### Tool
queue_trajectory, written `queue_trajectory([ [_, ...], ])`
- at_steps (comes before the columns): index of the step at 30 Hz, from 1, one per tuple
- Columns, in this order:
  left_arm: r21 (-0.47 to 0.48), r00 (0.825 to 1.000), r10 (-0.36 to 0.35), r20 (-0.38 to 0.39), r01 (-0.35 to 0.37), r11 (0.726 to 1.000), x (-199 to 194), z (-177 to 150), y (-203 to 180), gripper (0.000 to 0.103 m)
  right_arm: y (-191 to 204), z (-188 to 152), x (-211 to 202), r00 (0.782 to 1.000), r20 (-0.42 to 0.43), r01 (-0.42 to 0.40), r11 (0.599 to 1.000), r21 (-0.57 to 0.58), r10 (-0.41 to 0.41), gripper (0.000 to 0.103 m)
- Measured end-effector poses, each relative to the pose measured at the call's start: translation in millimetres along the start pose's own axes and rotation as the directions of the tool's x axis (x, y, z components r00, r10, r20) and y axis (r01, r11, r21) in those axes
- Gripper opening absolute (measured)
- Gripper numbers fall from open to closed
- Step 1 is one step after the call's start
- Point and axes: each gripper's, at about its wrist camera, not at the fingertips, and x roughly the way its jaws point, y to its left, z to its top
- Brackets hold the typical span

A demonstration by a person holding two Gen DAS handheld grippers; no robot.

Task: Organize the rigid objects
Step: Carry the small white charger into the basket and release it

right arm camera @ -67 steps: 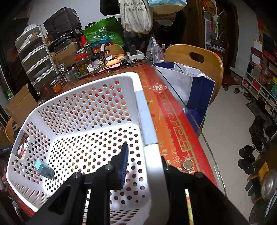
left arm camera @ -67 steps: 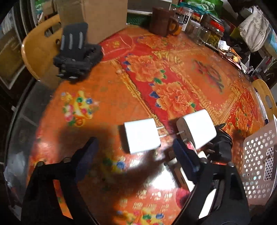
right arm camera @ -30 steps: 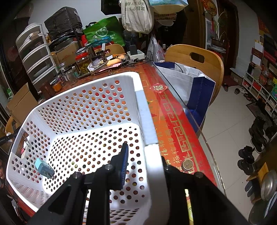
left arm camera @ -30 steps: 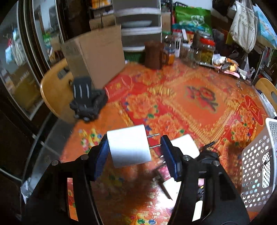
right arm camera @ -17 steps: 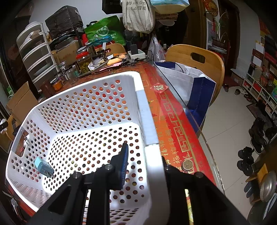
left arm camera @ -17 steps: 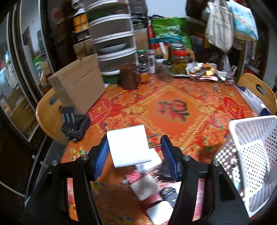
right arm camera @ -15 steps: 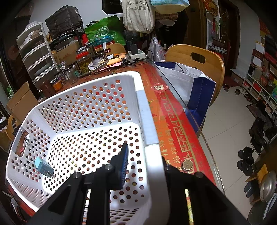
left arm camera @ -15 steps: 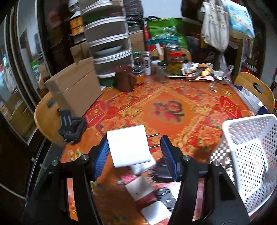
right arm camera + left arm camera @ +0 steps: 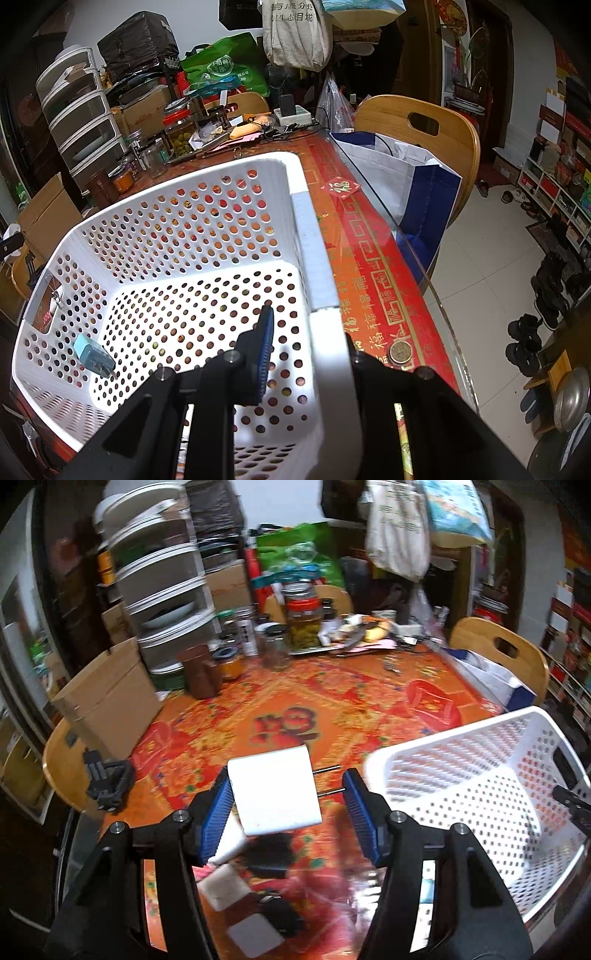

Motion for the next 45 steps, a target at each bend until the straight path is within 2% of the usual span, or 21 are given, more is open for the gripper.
queue_trajectory([
  [4,0.053,0.996,-0.069,-0.057,0.072,0.996,11,4,-34,0.057,0,0,0,1.0,-0.002,-0.001,1.0,0.0,0.001,0.021],
  [7,0.114,0.984,-0.101,-0.149,0.119,0.986,29,2,-66,0.056,0,0,0,1.0,-0.001,-0.002,1.0,0.0,0.002,0.021],
  [10,0.199,0.971,-0.085,-0.225,0.131,0.971,48,-3,-98,0.056,0,1,0,1.0,-0.002,-0.006,1.0,0.001,0.006,0.021],
  [11,0.231,0.976,-0.056,-0.211,0.106,0.967,48,-5,-106,0.056,0,1,0,1.0,-0.002,-0.007,1.0,0.001,0.007,0.021],
  [12,0.242,0.973,-0.057,-0.223,0.112,0.964,50,-5,-112,0.056,0,1,0,1.0,-0.003,-0.009,1.0,0.001,0.009,0.021],
  [14,0.238,0.956,-0.097,-0.277,0.166,0.957,56,-5,-122,0.055,-2,1,0,1.0,-0.004,-0.014,1.0,0.002,0.014,0.021],
  [18,0.294,0.956,-0.056,-0.289,0.145,0.945,62,-8,-141,0.055,-3,1,0,1.0,-0.006,-0.019,1.0,0.001,0.019,0.021],
  [24,0.356,0.904,-0.03,-0.427,0.198,0.913,95,-19,-162,0.055,-3,1,0,1.0,-0.006,-0.019,1.0,0.002,0.019,0.021],
  [26,0.363,0.901,-0.023,-0.433,0.198,0.911,97,-20,-165,0.055,-3,1,0,1.0,-0.006,-0.019,1.0,0.003,0.02,0.021],
  [28,0.365,0.89,-0.015,-0.455,0.203,0.909,104,-22,-167,0.055,-3,1,0,1.0,-0.007,-0.019,1.0,0.002,0.019,0.021],
  [30,0.361,0.873,-0.035,-0.486,0.238,0.902,109,-23,-170,0.055,-3,1,0,1.0,-0.009,-0.018,1.0,0.001,0.018,0.021],
  [31,0.359,0.872,-0.05,-0.486,0.252,0.898,110,-22,-171,0.056,-3,1,0,1.0,-0.009,-0.017,1.0,0.001,0.017,0.021],
  [33,0.376,0.886,-0.057,-0.46,0.252,0.892,109,-19,-169,0.069,-4,0,0,1.0,-0.012,-0.016,1.0,0.002,0.016,0.021],
  [34,0.376,0.896,-0.066,-0.439,0.25,0.892,105,-17,-168,0.081,-4,0,0,1.0,-0.013,-0.015,1.0,0.002,0.015,0.021],
  [37,0.338,0.932,-0.117,-0.344,0.24,0.91,81,-11,-148,0.084,-3,-2,-1,1.0,-0.017,-0.014,1.0,0.0,0.014,0.021],
  [39,0.27,0.943,-0.178,-0.28,0.255,0.928,54,-10,-117,0.084,-3,-2,-1,1.0,-0.019,-0.012,1.0,-0.002,0.011,0.021],
  [41,0.198,0.954,-0.219,-0.203,0.259,0.945,22,-18,-70,0.096,-3,-2,-1,1.0,-0.023,-0.008,1.0,-0.008,0.008,0.021],
  [43,0.139,0.978,-0.169,-0.123,0.186,0.973,-3,-35,-21,0.103,-3,-2,-1,1.0,-0.026,-0.005,1.0,-0.01,0.005,0.02],
  [45,0.072,0.992,-0.087,-0.086,0.094,0.993,-15,-60,24,0.103,-3,-2,-1,1.0,-0.026,-0.005,1.0,-0.01,0.005,0.02],
])
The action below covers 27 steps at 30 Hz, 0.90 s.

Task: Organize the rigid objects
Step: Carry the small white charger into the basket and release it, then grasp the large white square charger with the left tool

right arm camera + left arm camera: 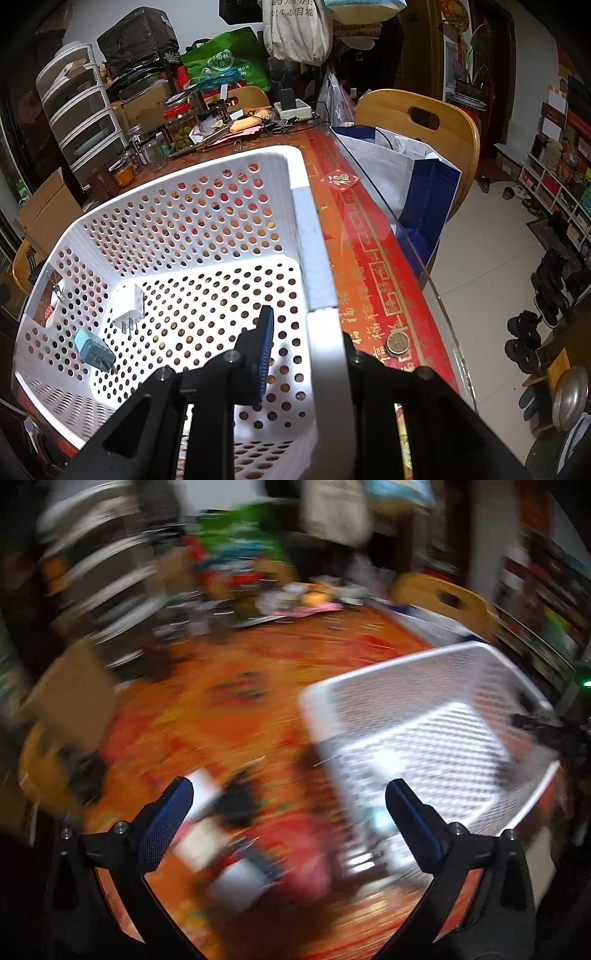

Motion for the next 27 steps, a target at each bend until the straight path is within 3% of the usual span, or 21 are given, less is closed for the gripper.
queue_trajectory([
  [2,-0.085,0.999,0.049,-0.014,-0.05,0.995,1,-31,38,0.103,0,1,0,1.0,0.001,-0.001,1.0,0.001,0.001,0.02],
  [5,-0.161,0.997,0.049,-0.056,-0.058,0.985,15,-81,73,0.103,0,2,0,1.0,0.002,0.001,1.0,0.001,-0.001,0.02],
  [10,-0.16,0.993,-0.005,-0.118,-0.014,0.987,49,-131,69,0.103,-1,2,0,1.0,0.005,0.007,1.0,0.002,-0.007,0.02],
  [14,-0.136,0.994,-0.026,-0.104,0.012,0.991,65,-140,59,0.103,-2,2,0,1.0,0.002,0.012,1.0,0.007,-0.012,0.02],
  [21,-0.135,0.989,-0.037,-0.143,0.018,0.991,94,-123,41,0.101,-2,1,-1,1.0,-0.001,0.018,1.0,0.007,-0.018,0.02],
  [27,-0.146,0.989,-0.033,-0.147,0.011,0.989,98,-123,42,0.084,-3,0,-1,1.0,0.0,0.017,1.0,0.007,-0.017,0.02],
])
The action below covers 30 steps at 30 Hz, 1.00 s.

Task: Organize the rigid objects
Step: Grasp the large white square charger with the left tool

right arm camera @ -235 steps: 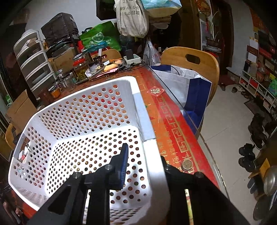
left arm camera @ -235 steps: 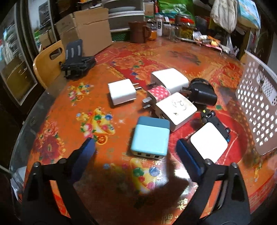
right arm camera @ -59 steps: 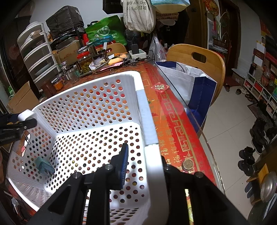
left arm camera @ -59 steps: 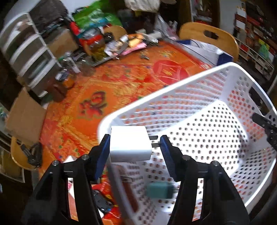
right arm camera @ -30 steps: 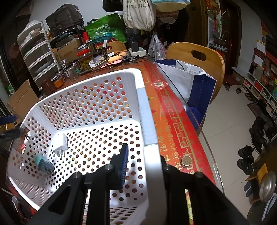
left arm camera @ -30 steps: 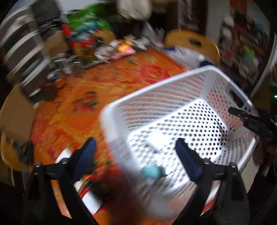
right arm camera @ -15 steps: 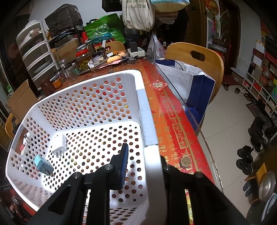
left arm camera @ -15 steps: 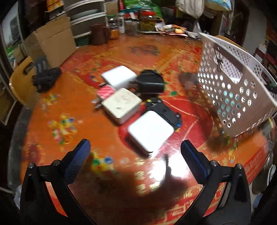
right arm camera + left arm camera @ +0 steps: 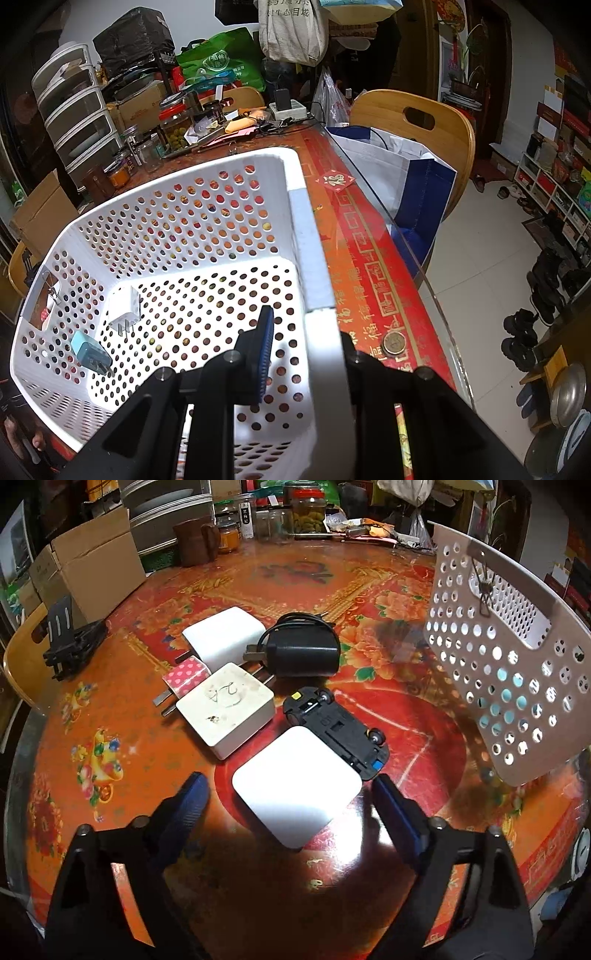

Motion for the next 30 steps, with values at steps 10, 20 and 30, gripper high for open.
queue_trajectory([
  [10,-0.01,0.999,-0.009,0.048,0.01,1.0,-10,-9,4,0.055,0,0,0,1.0,-0.001,0.0,1.0,0.0,0.0,0.02],
  [20,-0.044,0.991,0.048,0.122,-0.043,0.998,-44,-11,20,0.055,0,0,0,1.0,0.0,-0.001,1.0,-0.002,0.001,0.02],
  [30,-0.049,0.979,0.105,0.177,-0.098,0.994,-66,30,30,0.055,2,0,0,1.0,-0.004,-0.007,1.0,-0.009,0.007,0.02],
])
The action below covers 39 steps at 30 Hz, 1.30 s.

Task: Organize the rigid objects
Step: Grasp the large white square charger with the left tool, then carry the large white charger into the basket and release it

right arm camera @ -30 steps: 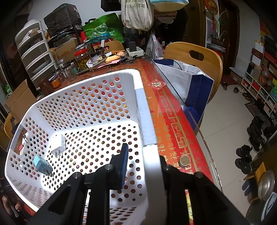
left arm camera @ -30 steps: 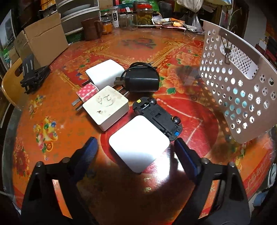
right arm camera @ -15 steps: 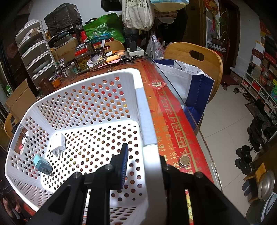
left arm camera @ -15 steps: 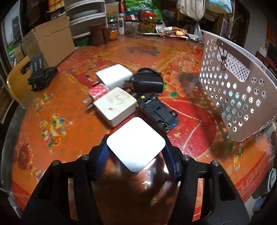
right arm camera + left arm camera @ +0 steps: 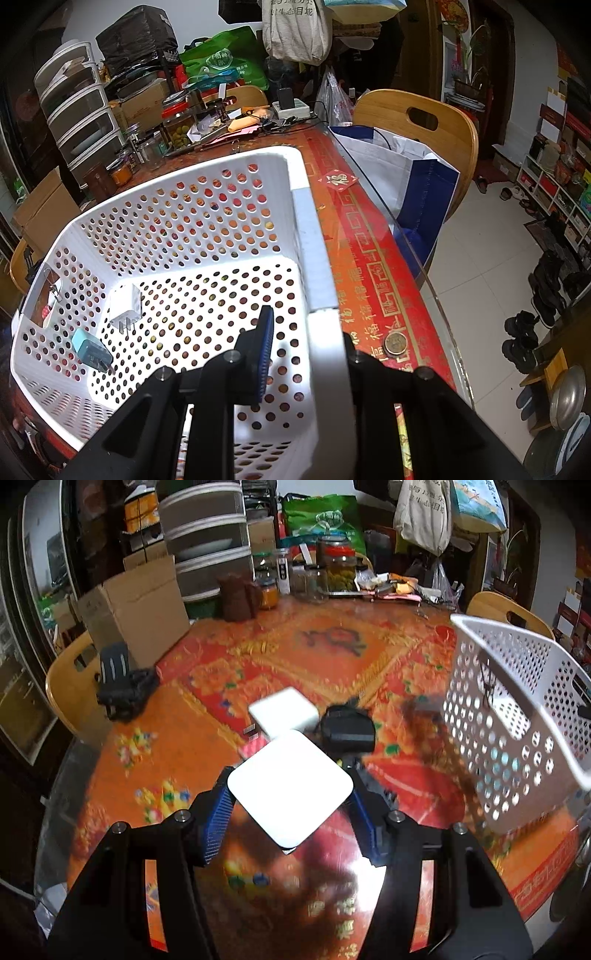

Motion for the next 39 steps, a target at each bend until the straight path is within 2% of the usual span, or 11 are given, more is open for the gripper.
queue_trajectory([
  [16,0.088,0.996,-0.031,0.085,0.024,0.996,-22,68,-45,0.055,0,1,0,1.0,-0.001,-0.005,1.0,-0.007,0.005,0.02],
  [29,0.14,0.99,-0.049,0.129,0.03,0.99,-36,103,-84,0.055,1,1,0,1.0,-0.001,-0.005,1.0,-0.008,0.005,0.021],
  [39,0.177,0.99,-0.059,0.129,0.035,0.984,-37,117,-111,0.055,1,0,0,1.0,-0.001,-0.005,1.0,-0.008,0.005,0.021],
])
